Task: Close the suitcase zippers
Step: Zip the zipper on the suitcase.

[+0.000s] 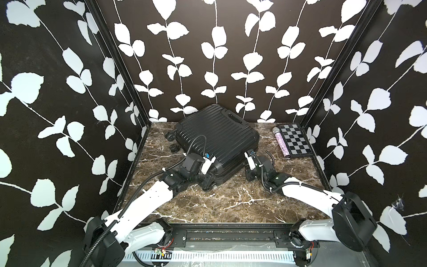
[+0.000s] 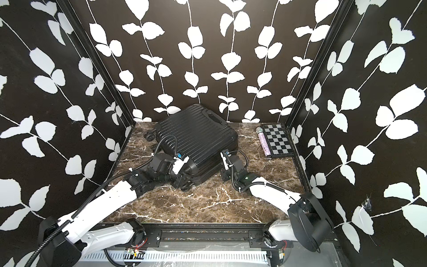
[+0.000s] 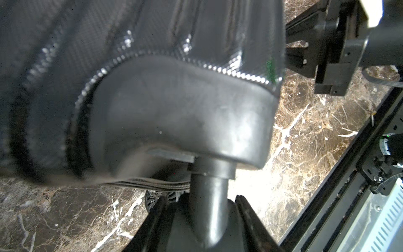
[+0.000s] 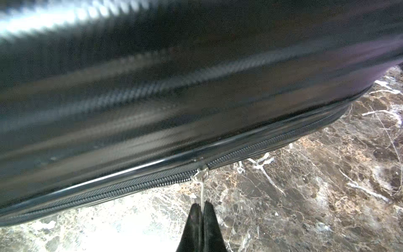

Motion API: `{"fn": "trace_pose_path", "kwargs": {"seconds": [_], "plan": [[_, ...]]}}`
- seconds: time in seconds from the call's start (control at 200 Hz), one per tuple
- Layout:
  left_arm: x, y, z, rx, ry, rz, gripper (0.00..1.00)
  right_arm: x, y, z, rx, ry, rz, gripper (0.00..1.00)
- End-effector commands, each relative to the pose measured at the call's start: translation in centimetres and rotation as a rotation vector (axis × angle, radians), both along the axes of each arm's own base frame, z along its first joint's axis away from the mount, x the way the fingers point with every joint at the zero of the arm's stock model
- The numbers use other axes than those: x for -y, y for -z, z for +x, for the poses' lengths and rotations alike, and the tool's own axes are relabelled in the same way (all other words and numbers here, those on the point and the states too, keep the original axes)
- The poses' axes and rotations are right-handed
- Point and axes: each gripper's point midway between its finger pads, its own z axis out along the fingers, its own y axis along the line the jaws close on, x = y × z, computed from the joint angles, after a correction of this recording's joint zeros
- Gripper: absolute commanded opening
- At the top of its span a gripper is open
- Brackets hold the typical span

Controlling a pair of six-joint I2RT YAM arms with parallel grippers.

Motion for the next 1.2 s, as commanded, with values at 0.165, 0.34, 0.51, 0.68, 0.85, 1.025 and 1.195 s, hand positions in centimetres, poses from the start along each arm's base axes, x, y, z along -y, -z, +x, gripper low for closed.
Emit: {"fn": "trace_pose_path", "kwargs": {"seconds": [0.165,0.34,0.51,0.68,0.85,1.025,1.195], "plan": [[-2.1,-5.4,3.6,0.183,-0.207,-0.08,0.0,2.3,0.1,2.0,-0.024,0.139,-0.027,0.0],[-2.1,-5.4,3.4,0.183,-0.201,-0.078,0.0,2.2,0.2,2.6,-0.039,0.143,-0.023,0.0],[-1.8,-5.3,3.3,0.177,-0.183,-0.091,0.0,-0.1,-0.1,2.1,-0.046,0.011,0.033,0.0],[-0.5,-5.5,3.4,0.16,-0.16,-0.153,0.0,-4.6,-1.6,-1.0,-0.017,-0.288,0.138,0.0],[0.9,-6.1,3.8,0.145,-0.144,-0.222,0.0,-7.4,-2.5,-4.0,-0.003,-0.476,0.164,0.0],[1.5,-6.3,4.3,0.13,-0.151,-0.245,0.0,-9.3,-2.3,-5.8,-0.016,-0.568,0.165,0.0],[1.4,-6.4,4.9,0.123,-0.203,-0.28,0.0,-10.0,-2.0,-5.9,-0.015,-0.55,0.155,0.0]]}}
